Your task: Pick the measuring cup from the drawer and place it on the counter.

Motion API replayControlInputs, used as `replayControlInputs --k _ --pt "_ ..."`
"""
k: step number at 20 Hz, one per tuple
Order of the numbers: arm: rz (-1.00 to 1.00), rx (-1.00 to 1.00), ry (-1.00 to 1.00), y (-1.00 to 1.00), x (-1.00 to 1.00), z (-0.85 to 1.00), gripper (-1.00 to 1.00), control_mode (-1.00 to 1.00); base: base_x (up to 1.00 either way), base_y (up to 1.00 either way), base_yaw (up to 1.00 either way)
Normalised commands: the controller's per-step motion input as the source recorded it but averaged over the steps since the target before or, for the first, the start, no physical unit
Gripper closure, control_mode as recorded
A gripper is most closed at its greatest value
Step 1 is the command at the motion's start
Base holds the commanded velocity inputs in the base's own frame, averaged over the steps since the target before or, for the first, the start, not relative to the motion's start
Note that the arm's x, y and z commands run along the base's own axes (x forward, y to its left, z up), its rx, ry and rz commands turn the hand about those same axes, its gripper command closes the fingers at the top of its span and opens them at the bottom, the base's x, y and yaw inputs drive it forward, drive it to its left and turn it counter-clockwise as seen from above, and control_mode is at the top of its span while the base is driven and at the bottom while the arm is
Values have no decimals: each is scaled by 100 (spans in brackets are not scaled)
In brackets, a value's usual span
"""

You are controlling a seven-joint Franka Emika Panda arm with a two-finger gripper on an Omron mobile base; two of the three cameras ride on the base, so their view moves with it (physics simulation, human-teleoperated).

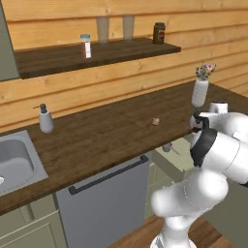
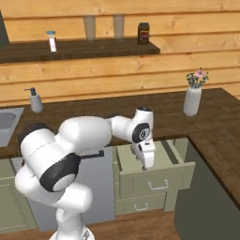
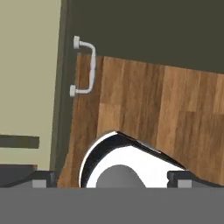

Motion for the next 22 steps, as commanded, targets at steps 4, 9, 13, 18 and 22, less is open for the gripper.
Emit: replayControlInputs --k 4,9,13,18,22 --pt "0 13 29 -83 86 -54 -100 -100 0 0 0" --pt "0 24 6 -61 39 -51 -100 -100 0 0 0" --pt "0 26 -13 -5 22 -40 -100 -100 0 0 0" --pt "0 7 -14 2 20 -47 -100 -100 0 0 0" --pt "0 0 -11 9 25 -58 -100 -100 0 0 0"
